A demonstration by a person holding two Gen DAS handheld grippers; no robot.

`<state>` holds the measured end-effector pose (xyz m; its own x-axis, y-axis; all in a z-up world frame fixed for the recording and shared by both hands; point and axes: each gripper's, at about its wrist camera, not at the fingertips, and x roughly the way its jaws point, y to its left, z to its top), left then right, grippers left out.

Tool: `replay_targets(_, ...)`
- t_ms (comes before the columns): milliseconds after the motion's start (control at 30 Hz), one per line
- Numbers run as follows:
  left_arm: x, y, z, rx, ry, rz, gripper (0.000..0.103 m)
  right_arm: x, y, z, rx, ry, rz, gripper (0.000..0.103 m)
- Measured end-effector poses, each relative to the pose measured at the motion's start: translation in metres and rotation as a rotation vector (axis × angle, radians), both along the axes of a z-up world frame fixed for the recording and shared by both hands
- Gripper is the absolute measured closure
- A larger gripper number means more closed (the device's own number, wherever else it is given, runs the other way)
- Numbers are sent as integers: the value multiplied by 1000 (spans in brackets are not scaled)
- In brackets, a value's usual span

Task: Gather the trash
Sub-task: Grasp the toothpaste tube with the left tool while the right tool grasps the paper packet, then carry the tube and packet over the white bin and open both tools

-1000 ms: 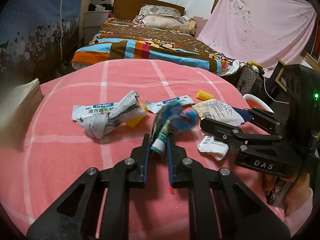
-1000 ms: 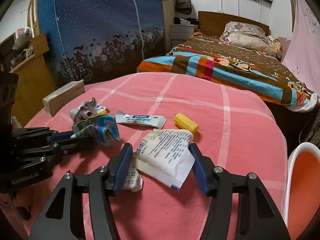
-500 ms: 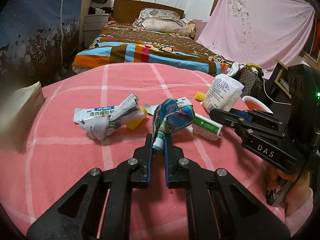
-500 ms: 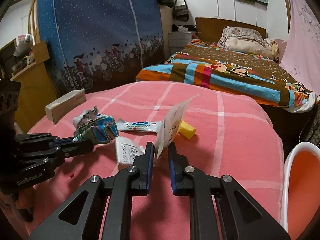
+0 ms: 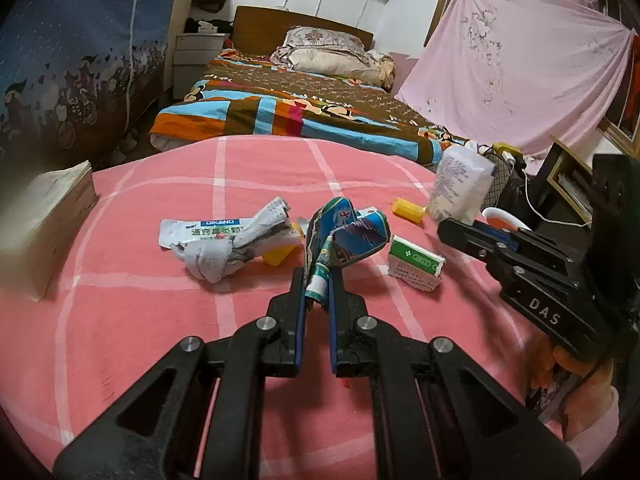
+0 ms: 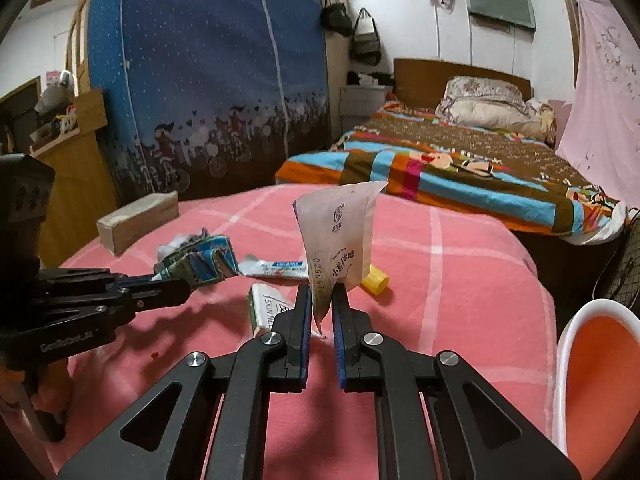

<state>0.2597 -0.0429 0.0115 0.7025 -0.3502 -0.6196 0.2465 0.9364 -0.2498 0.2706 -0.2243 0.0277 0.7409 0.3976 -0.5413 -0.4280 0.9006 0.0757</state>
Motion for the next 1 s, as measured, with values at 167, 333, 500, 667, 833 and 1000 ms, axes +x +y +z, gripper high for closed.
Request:
replay_targets(167, -8, 2, 7, -12, -59, 7, 103, -12, -4, 8, 18, -79, -4, 95)
replay_targets(333, -23, 0, 21, -22, -158, 16, 103, -29, -7, 18, 32, -184, -10, 95)
replay_targets(500, -35, -6, 35, -53, -244, 34, 103, -52, -15, 30, 60, -330, -48, 95)
replay_targets(667, -42, -24, 51, -51, -335, 24, 103, -75, -29, 42, 105, -472, -104, 95)
replay_targets(833, -47, -44, 61, -55, -401, -1, 103, -92, -45, 50, 101, -582, -158, 95)
replay_targets(1000, -54, -68, 71, -51, -472, -41, 103, -98, -69, 50, 99, -606, -223, 95)
